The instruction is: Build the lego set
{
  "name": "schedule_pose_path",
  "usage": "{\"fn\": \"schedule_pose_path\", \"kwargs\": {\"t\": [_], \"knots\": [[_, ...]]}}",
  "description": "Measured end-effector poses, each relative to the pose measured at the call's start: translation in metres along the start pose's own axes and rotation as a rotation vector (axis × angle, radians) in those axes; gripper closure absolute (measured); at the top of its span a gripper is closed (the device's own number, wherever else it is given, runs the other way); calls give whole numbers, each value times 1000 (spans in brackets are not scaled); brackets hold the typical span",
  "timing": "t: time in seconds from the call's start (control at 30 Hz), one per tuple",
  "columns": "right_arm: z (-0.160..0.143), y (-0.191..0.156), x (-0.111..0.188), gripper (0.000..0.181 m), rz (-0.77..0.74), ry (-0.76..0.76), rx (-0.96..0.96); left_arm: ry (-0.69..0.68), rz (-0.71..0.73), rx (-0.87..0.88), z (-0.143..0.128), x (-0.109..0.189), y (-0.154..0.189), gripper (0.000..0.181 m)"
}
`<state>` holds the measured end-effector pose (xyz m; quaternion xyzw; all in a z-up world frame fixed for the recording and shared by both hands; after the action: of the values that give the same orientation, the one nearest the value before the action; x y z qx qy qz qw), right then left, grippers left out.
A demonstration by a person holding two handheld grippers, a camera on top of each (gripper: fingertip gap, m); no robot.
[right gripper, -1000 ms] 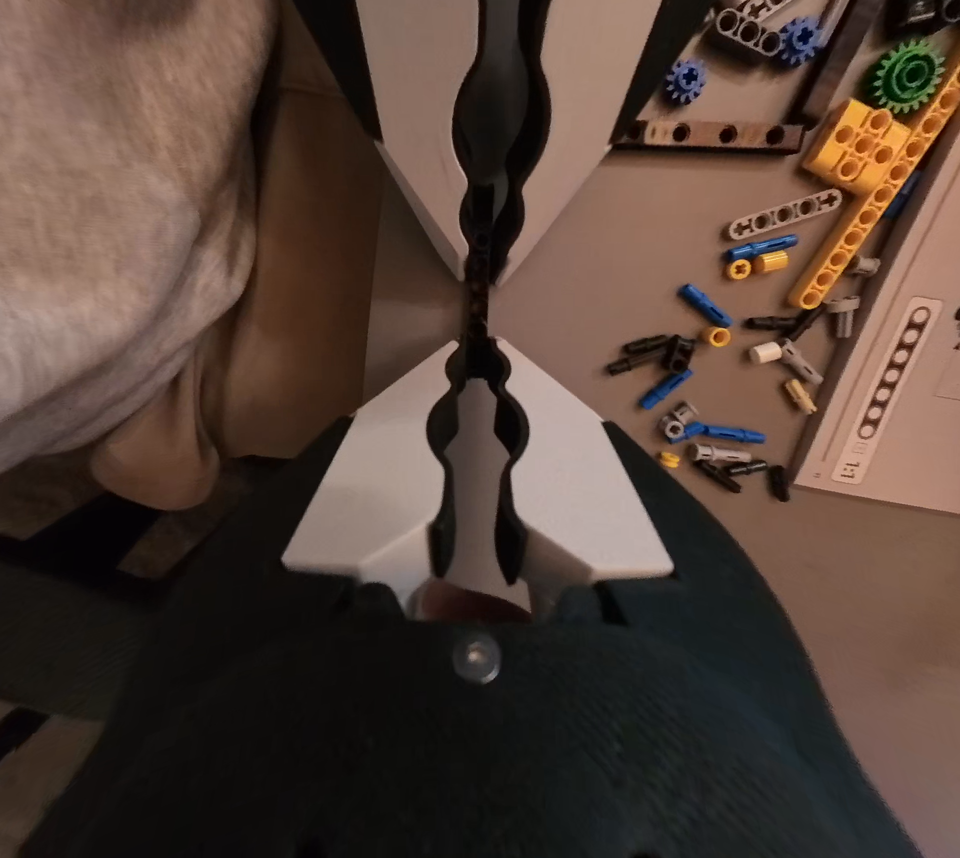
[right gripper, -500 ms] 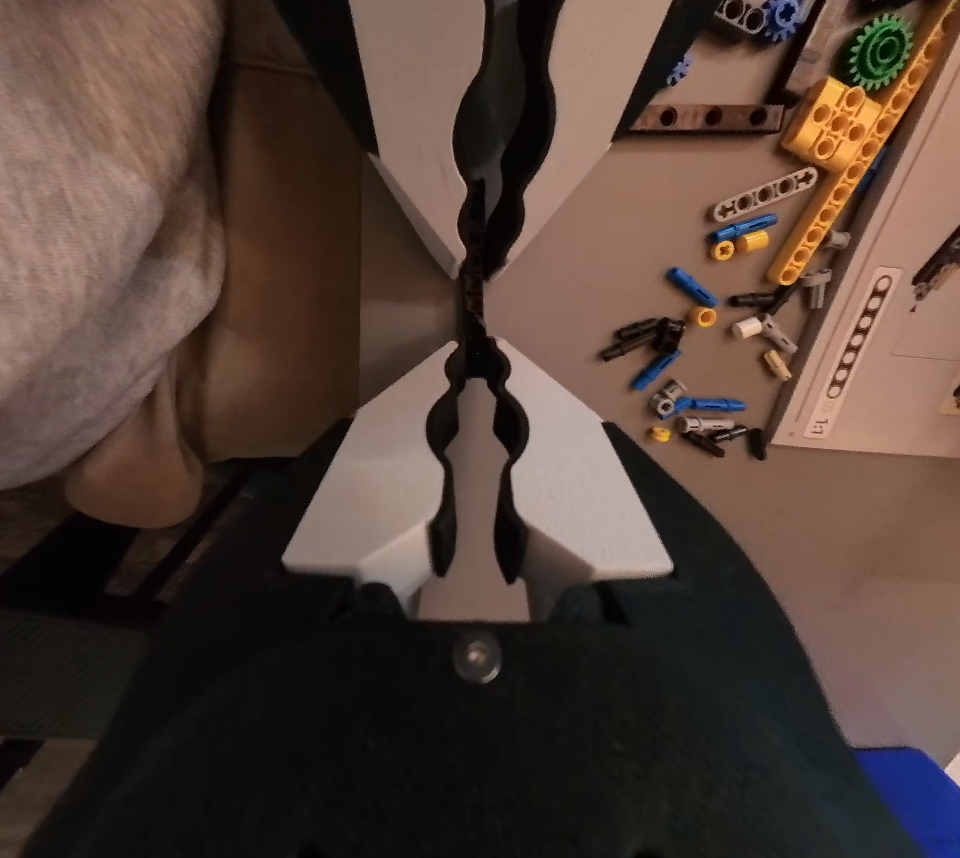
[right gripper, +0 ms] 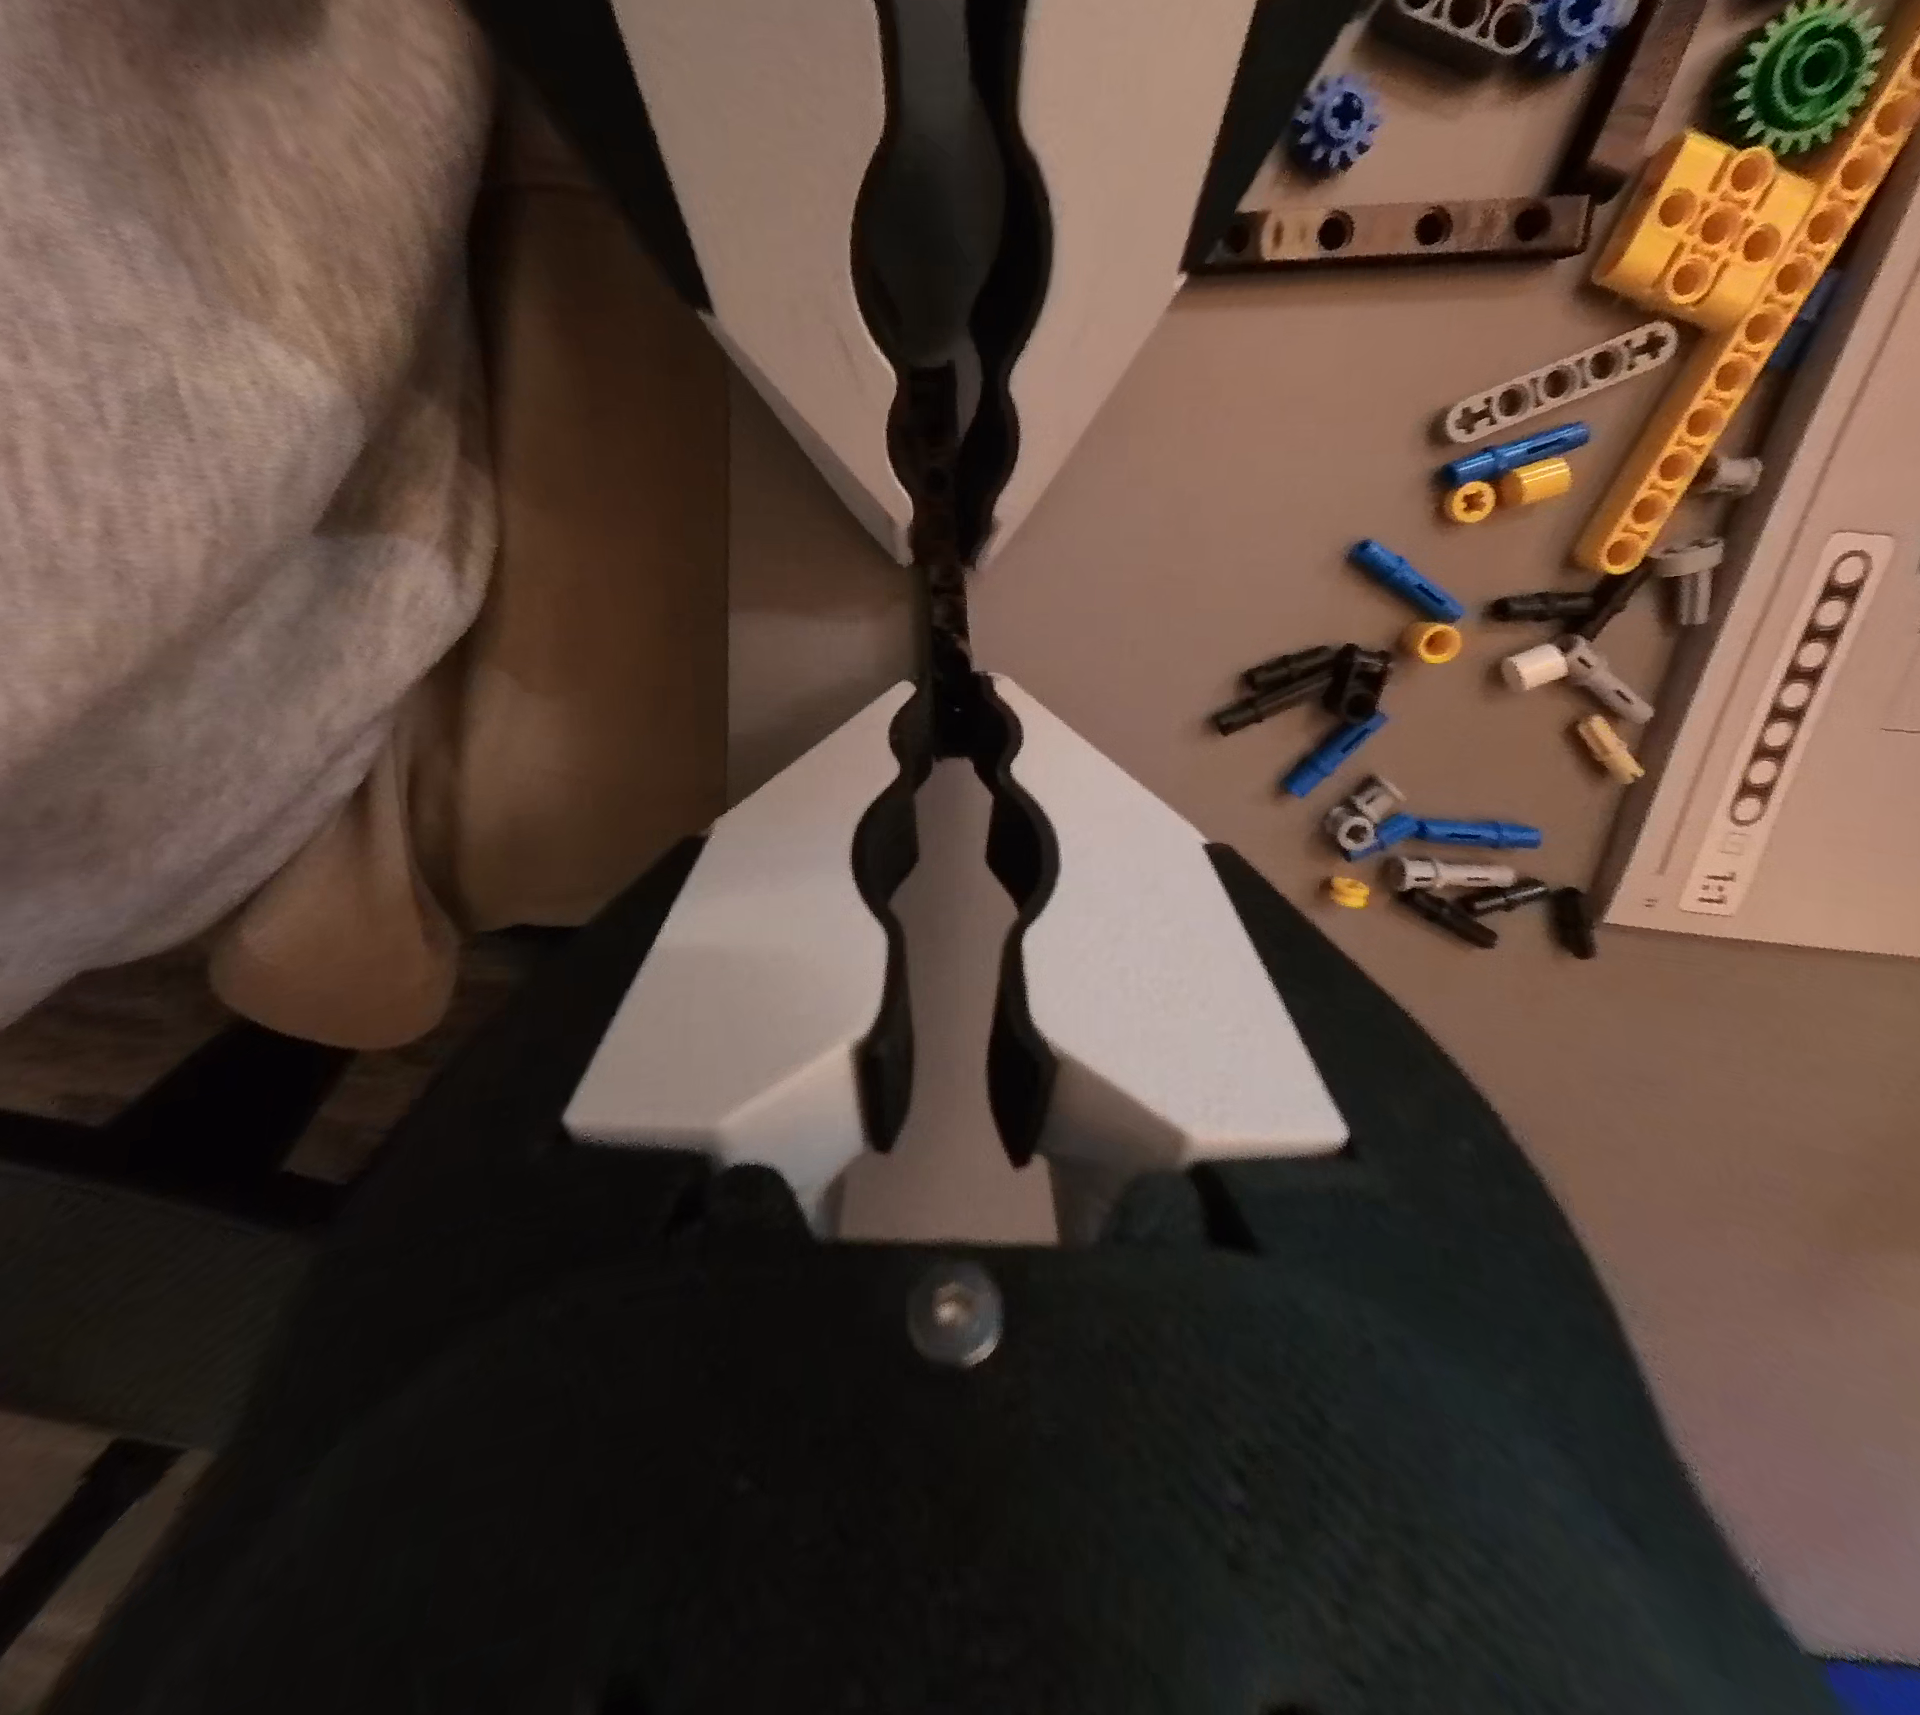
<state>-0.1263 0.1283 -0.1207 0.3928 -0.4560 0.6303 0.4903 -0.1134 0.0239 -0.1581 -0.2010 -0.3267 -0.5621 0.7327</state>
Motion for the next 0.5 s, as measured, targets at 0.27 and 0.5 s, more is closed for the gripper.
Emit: {"fn": "schedule_pose_path", "kwargs": {"t": [0.27, 0.5], "knots": [[-2, 2, -1, 175, 28, 35, -29, 4, 21, -22, 0, 1, 2, 172], [-1, 7, -1, 175, 65, 40, -84, 4, 22, -25, 0, 1, 2, 172]]}}
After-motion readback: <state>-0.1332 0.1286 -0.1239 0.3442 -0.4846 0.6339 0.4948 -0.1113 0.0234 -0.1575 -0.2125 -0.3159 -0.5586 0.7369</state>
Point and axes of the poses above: each gripper's, where its closed fingertips meet, x back along the fingers, z out of its top, y = z × x across the jaws, the point moved 9 cm from there along x, back along the fingers, and after that the axes turned 9 degrees about z, right-handed, at the moved point
